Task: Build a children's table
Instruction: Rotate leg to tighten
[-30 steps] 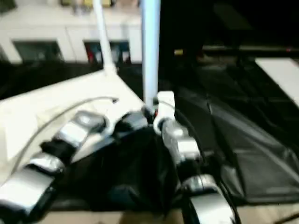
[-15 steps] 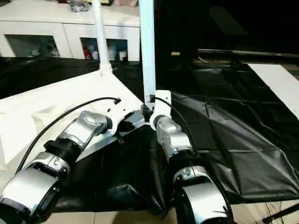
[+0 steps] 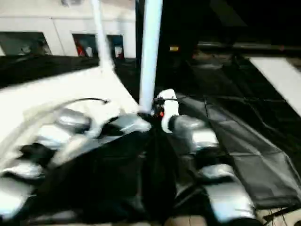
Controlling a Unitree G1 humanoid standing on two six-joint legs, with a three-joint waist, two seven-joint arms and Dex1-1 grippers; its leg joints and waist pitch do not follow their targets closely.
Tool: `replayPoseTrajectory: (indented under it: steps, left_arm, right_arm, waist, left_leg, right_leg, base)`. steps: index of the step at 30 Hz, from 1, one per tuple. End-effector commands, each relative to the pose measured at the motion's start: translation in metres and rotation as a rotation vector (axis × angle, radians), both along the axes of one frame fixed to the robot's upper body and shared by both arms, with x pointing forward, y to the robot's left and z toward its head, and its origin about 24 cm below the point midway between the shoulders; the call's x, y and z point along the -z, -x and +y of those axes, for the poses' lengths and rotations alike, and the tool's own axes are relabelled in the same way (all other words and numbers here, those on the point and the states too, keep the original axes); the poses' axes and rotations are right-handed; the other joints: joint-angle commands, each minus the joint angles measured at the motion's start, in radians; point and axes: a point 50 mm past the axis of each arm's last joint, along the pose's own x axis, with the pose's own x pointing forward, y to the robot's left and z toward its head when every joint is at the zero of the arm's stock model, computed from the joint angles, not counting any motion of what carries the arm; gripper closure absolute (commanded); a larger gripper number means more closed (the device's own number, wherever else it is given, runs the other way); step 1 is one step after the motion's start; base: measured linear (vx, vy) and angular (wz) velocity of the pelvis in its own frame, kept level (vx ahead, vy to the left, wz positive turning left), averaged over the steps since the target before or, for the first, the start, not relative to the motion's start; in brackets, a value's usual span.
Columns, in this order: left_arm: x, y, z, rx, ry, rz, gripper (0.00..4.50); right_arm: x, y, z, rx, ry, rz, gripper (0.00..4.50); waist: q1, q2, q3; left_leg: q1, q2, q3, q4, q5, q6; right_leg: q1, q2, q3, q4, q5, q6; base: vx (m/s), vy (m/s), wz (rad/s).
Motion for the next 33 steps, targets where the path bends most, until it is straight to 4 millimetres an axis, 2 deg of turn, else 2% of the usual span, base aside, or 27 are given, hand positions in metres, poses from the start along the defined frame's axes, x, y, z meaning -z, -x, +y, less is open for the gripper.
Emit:
replayPoseTrajectory:
  steps: [1, 2, 3, 5, 6, 9, 10, 12, 13, 14, 15, 16, 17, 18, 20, 23, 24, 25, 26, 27, 28, 30, 31, 33]
  left_arm:
    - [0.01, 0.019, -0.016, 0.223, -0.006, 0.119, 4.5]
    - [0.006, 0.021, -0.008, 0.253, -0.005, 0.14, 4.5]
    - [0.003, 0.023, -0.004, 0.269, -0.003, 0.156, 4.5]
    - [-0.001, 0.026, 0.002, 0.288, -0.003, 0.178, 4.5]
    - [-0.002, 0.026, 0.005, 0.292, -0.008, 0.184, 4.5]
    - [-0.003, 0.028, 0.014, 0.305, -0.03, 0.213, 4.5]
    - [-0.003, 0.029, 0.016, 0.308, -0.034, 0.22, 4.5]
    - [-0.003, 0.029, 0.016, 0.304, -0.038, 0.218, 4.5]
    - [-0.003, 0.028, 0.016, 0.302, -0.039, 0.214, 4.5]
    - [-0.003, 0.028, 0.016, 0.302, -0.039, 0.214, 4.5]
    - [-0.003, 0.028, 0.014, 0.295, -0.04, 0.203, 4.5]
    - [-0.002, 0.027, 0.014, 0.294, -0.04, 0.198, 4.5]
    - [-0.002, 0.027, 0.013, 0.292, -0.041, 0.194, 4.5]
    - [-0.001, 0.027, 0.011, 0.286, -0.042, 0.187, 4.5]
    - [-0.001, 0.026, 0.01, 0.281, -0.042, 0.183, 4.5]
    - [0.001, 0.024, 0.009, 0.267, -0.049, 0.176, 4.5]
    - [0.003, 0.022, 0.01, 0.245, -0.054, 0.166, 4.5]
    - [0.004, 0.021, 0.009, 0.225, -0.055, 0.159, 4.5]
    - [0.004, 0.02, 0.009, 0.222, -0.054, 0.158, 4.5]
    - [0.007, 0.017, 0.005, 0.171, -0.029, 0.15, 4.5]
    - [0.007, 0.017, 0.003, 0.157, -0.018, 0.151, 4.5]
    - [0.01, 0.015, -0.006, 0.108, 0.017, 0.152, 4.5]
    - [0.014, 0.013, -0.015, 0.055, 0.037, 0.163, 4.5]
    - [0.016, 0.012, -0.022, 0.035, 0.036, 0.164, 4.5]
  right_arm:
    - [0.064, 0.034, -0.028, 0.041, 0.177, 0.309, 1.97]
    - [0.06, 0.038, -0.036, -0.029, 0.173, 0.319, 1.97]
    - [0.059, 0.041, -0.04, -0.061, 0.174, 0.325, 1.98]
    - [0.057, 0.045, -0.045, -0.109, 0.184, 0.333, 1.98]
    - [0.057, 0.047, -0.047, -0.133, 0.194, 0.336, 1.98]
    - [0.056, 0.053, -0.051, -0.202, 0.224, 0.35, 1.98]
    - [0.057, 0.054, -0.051, -0.21, 0.23, 0.352, 1.98]
    - [0.059, 0.055, -0.049, -0.214, 0.245, 0.352, 1.98]
    - [0.061, 0.055, -0.048, -0.213, 0.25, 0.351, 1.98]
    - [0.061, 0.055, -0.048, -0.213, 0.25, 0.351, 1.98]
    - [0.063, 0.055, -0.046, -0.204, 0.269, 0.332, 1.98]
    - [0.064, 0.054, -0.044, -0.194, 0.272, 0.328, 1.98]
    - [0.065, 0.054, -0.043, -0.185, 0.273, 0.325, 1.98]
    - [0.067, 0.054, -0.041, -0.164, 0.277, 0.312, 1.98]
    - [0.068, 0.054, -0.04, -0.156, 0.275, 0.31, 1.98]
    - [0.071, 0.054, -0.037, -0.117, 0.273, 0.296, 1.98]
    - [0.072, 0.053, -0.036, -0.074, 0.266, 0.291, 1.98]
    - [0.073, 0.052, -0.035, -0.037, 0.26, 0.285, 1.98]
    - [0.073, 0.051, -0.035, -0.03, 0.259, 0.285, 1.98]
    - [0.076, 0.048, -0.032, 0.07, 0.248, 0.288, 1.98]
    - [0.077, 0.047, -0.031, 0.096, 0.246, 0.291, 1.98]
    - [0.082, 0.045, -0.026, 0.196, 0.24, 0.323, 1.98]
    - [0.088, 0.045, -0.02, 0.285, 0.237, 0.357, 1.98]
    - [0.09, 0.044, -0.016, 0.339, 0.232, 0.367, 1.98]
  waist:
    - [0.0, 0.009, -0.043]
    - [0.002, 0.008, -0.046]
    - [0.004, 0.008, -0.049]
    - [0.003, 0.009, -0.046]
    - [0.002, 0.009, -0.044]
    - [0.003, 0.013, -0.031]
    - [0.002, 0.014, -0.027]
    - [-0.001, 0.014, -0.021]
    - [-0.001, 0.014, -0.02]
    - [-0.001, 0.014, -0.02]
    - [0.0, 0.015, -0.021]
    - [-0.001, 0.015, -0.022]
    - [-0.001, 0.014, -0.022]
    - [-0.001, 0.013, -0.024]
    - [-0.001, 0.012, -0.024]
    - [-0.001, 0.012, -0.022]
    - [0.0, 0.013, -0.015]
    - [-0.001, 0.012, -0.009]
    - [-0.001, 0.011, -0.008]
    - [-0.003, 0.012, -0.003]
    - [-0.005, 0.014, -0.001]
    - [-0.01, 0.011, -0.001]
    - [-0.013, 0.011, -0.001]
    - [-0.017, 0.012, 0.002]
  left_leg:
    - [0.0, 0.058, -0.008, -0.029, 0.127, 0.178]
    - [-0.006, 0.054, -0.01, -0.022, 0.185, 0.211]
    - [-0.008, 0.056, -0.011, -0.015, 0.215, 0.23]
    - [-0.008, 0.059, -0.01, -0.012, 0.205, 0.233]
    - [-0.01, 0.061, -0.01, -0.015, 0.182, 0.229]
    - [-0.005, 0.071, -0.01, -0.036, 0.004, 0.169]
    - [-0.004, 0.073, -0.01, -0.042, -0.029, 0.155]
    - [0.001, 0.078, -0.008, -0.056, -0.137, 0.084]
    - [0.003, 0.078, -0.005, -0.059, -0.16, 0.058]
    - [0.003, 0.078, -0.005, -0.059, -0.16, 0.058]
    - [0.003, 0.079, -0.002, -0.06, -0.155, 0.036]
    - [0.003, 0.078, 0.0, -0.06, -0.147, 0.032]
    - [0.003, 0.077, 0.001, -0.059, -0.139, 0.031]
    - [0.001, 0.074, 0.002, -0.054, -0.099, 0.036]
    - [0.0, 0.072, 0.003, -0.054, -0.089, 0.044]
    - [0.001, 0.072, 0.004, -0.057, -0.122, 0.037]
    - [0.003, 0.073, 0.003, -0.064, -0.163, 0.025]
    - [0.006, 0.074, 0.002, -0.072, -0.219, 0.009]
    - [0.008, 0.073, 0.001, -0.074, -0.246, 0.001]
    - [0.012, 0.075, -0.003, -0.078, -0.295, -0.018]
    - [0.014, 0.076, -0.011, -0.082, -0.33, -0.038]
    - [0.013, 0.074, -0.018, -0.089, -0.355, -0.058]
    - [0.014, 0.074, -0.019, -0.089, -0.358, -0.06]
    - [0.019, 0.073, -0.02, -0.091, -0.387, -0.068]
  right_leg:
    - [0.03, -0.071, 0.048, -0.021, 0.454, -0.3]
    - [0.035, -0.068, 0.044, -0.009, 0.569, -0.306]
    - [0.033, -0.068, 0.043, 0.0, 0.641, -0.308]
    - [0.026, -0.067, 0.039, 0.003, 0.647, -0.314]
    - [0.026, -0.069, 0.038, 0.0, 0.612, -0.315]
    - [0.025, -0.075, 0.041, -0.028, 0.307, -0.315]
    - [0.023, -0.076, 0.042, -0.033, 0.249, -0.315]
    - [0.022, -0.077, 0.049, -0.047, 0.058, -0.31]
    - [0.02, -0.079, 0.053, -0.051, 0.011, -0.303]
    - [0.02, -0.079, 0.053, -0.051, 0.011, -0.303]
    - [0.019, -0.077, 0.055, -0.051, 0.003, -0.297]
    - [0.019, -0.076, 0.055, -0.051, 0.013, -0.295]
    - [0.019, -0.075, 0.056, -0.05, 0.026, -0.294]
    - [0.021, -0.075, 0.055, -0.044, 0.087, -0.293]
    - [0.022, -0.074, 0.054, -0.045, 0.108, -0.292]
    - [0.022, -0.076, 0.056, -0.051, 0.048, -0.285]
    - [0.018, -0.077, 0.057, -0.059, -0.025, -0.276]
    - [0.014, -0.079, 0.059, -0.07, -0.137, -0.261]
    - [0.014, -0.082, 0.06, -0.076, -0.2, -0.251]
    - [0.01, -0.087, 0.065, -0.087, -0.321, -0.229]
    - [0.007, -0.09, 0.066, -0.093, -0.411, -0.202]
    - [0.004, -0.089, 0.066, -0.096, -0.47, -0.167]
    - [0.003, -0.088, 0.067, -0.096, -0.472, -0.163]
    - [-0.006, -0.087, 0.067, -0.102, -0.507, -0.152]
  base:
    - [0.067, -0.026, 0.04]
    - [0.055, -0.021, 0.06]
    - [0.055, -0.021, 0.06]
    - [0.0, 0.0, 0.0]
    - [0.0, 0.0, 0.0]
    - [0.0, 0.0, 0.0]
    - [0.0, 0.0, 0.0]
    - [0.0, 0.0, 0.0]
    - [0.0, 0.0, 0.0]
    - [0.0, 0.0, 0.0]
    - [0.0, 0.0, 0.0]
    - [0.0, 0.0, 0.0]
    - [0.0, 0.0, 0.0]
    - [0.0, 0.0, 0.0]
    - [0.0, 0.0, 0.0]
    - [0.0, 0.0, 0.0]
    - [0.0, 0.0, 0.0]
    - [0.0, 0.0, 0.0]
    - [0.0, 0.0, 0.0]
    - [0.0, 0.0, 0.0]
    - [0.0, 0.0, 0.0]
    - [0.0, 0.0, 0.0]
    - [0.0, 0.0, 0.0]
    - [0.0, 0.0, 0.0]
